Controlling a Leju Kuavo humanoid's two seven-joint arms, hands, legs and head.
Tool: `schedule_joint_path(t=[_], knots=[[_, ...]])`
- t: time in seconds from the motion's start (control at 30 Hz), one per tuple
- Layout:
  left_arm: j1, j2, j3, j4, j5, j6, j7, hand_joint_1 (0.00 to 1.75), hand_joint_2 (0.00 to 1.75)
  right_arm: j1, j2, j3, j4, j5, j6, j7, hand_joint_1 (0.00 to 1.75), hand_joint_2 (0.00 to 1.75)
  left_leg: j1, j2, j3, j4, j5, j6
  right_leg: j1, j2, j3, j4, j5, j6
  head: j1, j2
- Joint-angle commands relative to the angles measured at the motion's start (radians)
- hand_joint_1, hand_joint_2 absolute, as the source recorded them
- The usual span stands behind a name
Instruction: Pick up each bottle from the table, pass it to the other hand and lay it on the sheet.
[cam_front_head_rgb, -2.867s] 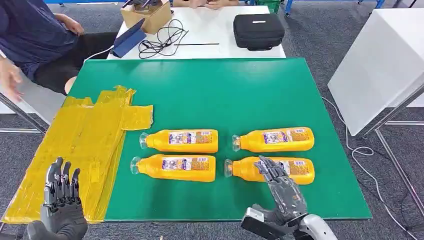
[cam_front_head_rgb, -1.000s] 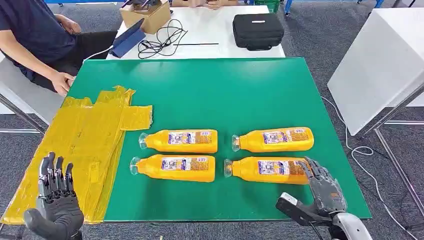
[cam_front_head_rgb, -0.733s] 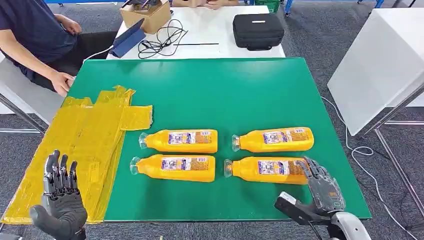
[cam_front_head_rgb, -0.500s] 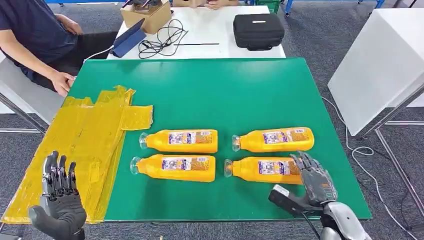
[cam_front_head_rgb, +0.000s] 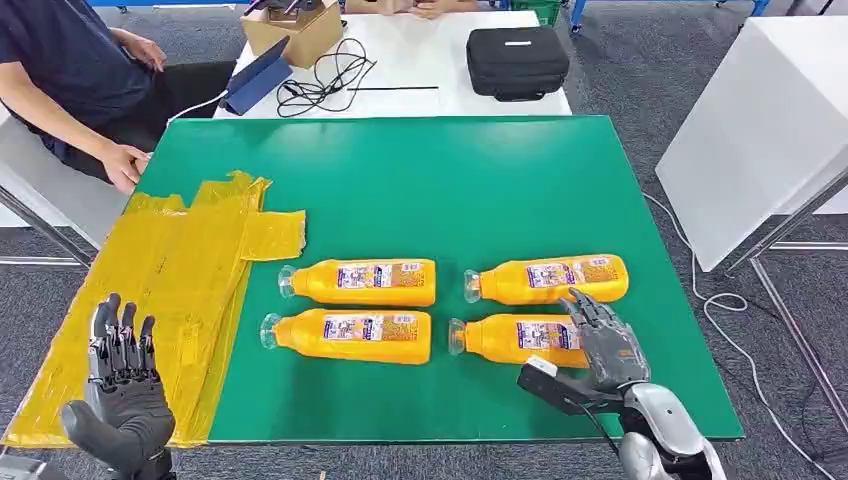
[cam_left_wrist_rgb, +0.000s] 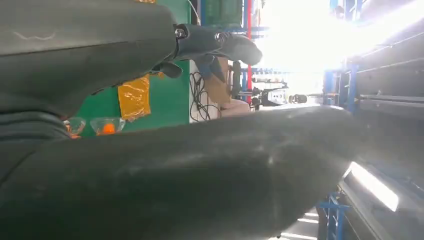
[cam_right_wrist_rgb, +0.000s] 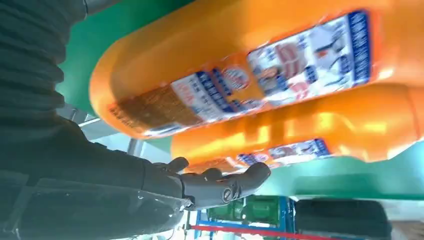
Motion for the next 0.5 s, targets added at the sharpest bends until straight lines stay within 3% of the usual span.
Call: schedule_joint_path(t=[0.03,0.5], knots=[[-0.021,0.020,-0.015,0.054,0.002,0.003,0.005,0.00,0.00,-0.060,0.007,0.049,0.113,-0.003,0.019,0.018,0.00,1.75,0.000,0.002,0.005,-0.001,-0.002,0.000,0.000,0.001,0.005,-0.003,-0.001,0.002,0.000,0.000],[-0.055,0.055,-0.070,0.115,0.013,0.010,0.012,0.00,0.00,-0.029,-0.001,-0.026,0.296,0.127,0.022,0.159,0.00,1.75,0.000,-0.003,0.007,-0.002,0.000,0.000,0.000,-0.004,0.007,-0.004,-0.001,0.001,0.000,0.000]])
